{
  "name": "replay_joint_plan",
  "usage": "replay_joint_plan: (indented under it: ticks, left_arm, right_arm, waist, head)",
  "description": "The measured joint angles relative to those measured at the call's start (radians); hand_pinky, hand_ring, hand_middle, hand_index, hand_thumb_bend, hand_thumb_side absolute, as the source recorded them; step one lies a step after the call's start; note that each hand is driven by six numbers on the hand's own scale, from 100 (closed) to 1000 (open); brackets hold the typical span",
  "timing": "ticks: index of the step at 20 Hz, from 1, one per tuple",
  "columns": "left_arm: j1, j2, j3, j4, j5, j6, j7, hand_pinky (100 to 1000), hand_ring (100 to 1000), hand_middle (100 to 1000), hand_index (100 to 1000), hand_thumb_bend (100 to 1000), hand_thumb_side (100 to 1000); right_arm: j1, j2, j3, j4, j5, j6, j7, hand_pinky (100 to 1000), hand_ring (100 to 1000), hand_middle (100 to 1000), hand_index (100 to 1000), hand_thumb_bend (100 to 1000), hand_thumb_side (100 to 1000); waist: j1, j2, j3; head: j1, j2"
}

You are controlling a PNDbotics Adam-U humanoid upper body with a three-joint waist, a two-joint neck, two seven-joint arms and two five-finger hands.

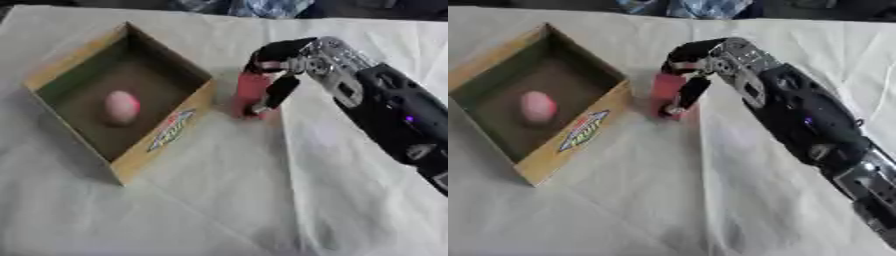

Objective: Pick up objects on the table and place them in the box.

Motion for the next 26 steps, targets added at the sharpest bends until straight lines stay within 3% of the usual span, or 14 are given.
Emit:
replay_joint_plan:
  ticks: [5, 13, 18, 19, 20, 26]
  left_arm:
    - [0.000, 0.000, 0.000, 0.000, 0.000, 0.001, -0.002, 627, 796, 1000, 739, 318, 1000]
    - [0.000, 0.000, 0.000, 0.000, 0.000, 0.000, -0.003, 627, 796, 1000, 740, 316, 1000]
    - [0.000, 0.000, 0.000, 0.000, -0.001, 0.000, -0.003, 628, 796, 1000, 740, 318, 1000]
    - [0.000, 0.000, 0.000, 0.000, -0.001, 0.000, -0.003, 627, 796, 1000, 740, 318, 1000]
    - [0.000, 0.000, 0.000, 0.000, -0.001, 0.000, -0.003, 627, 796, 1000, 740, 318, 1000]
    - [0.000, 0.000, 0.000, 0.000, -0.001, -0.001, -0.005, 628, 796, 1000, 740, 319, 1000]
  right_arm:
    - [-0.027, -0.011, -0.019, -0.042, -0.054, 0.027, 0.011, 767, 706, 558, 753, 377, 564]
    - [-0.131, 0.001, -0.063, -0.094, -0.139, 0.084, 0.039, 756, 683, 549, 757, 294, 521]
    - [-0.196, 0.053, -0.076, -0.094, -0.163, 0.107, 0.061, 754, 680, 547, 757, 277, 511]
    - [-0.207, 0.067, -0.076, -0.090, -0.164, 0.109, 0.064, 752, 676, 545, 758, 281, 579]
    - [-0.217, 0.081, -0.076, -0.086, -0.164, 0.111, 0.067, 751, 675, 544, 758, 262, 512]
    - [-0.271, 0.182, -0.081, -0.038, -0.160, 0.115, 0.080, 748, 670, 541, 757, 240, 520]
  waist:
    - [-0.001, -0.005, -0.002]
    - [0.003, -0.011, -0.007]
    - [0.008, -0.014, -0.007]
    - [0.008, -0.015, -0.007]
    - [0.008, -0.016, -0.007]
    - [0.009, -0.017, -0.004]
  head:
    - [0.000, 0.000]
    - [-0.005, 0.001]
    - [-0.009, 0.001]
    - [-0.009, 0.001]
    - [-0.010, 0.001]
    - [-0.017, 0.001]
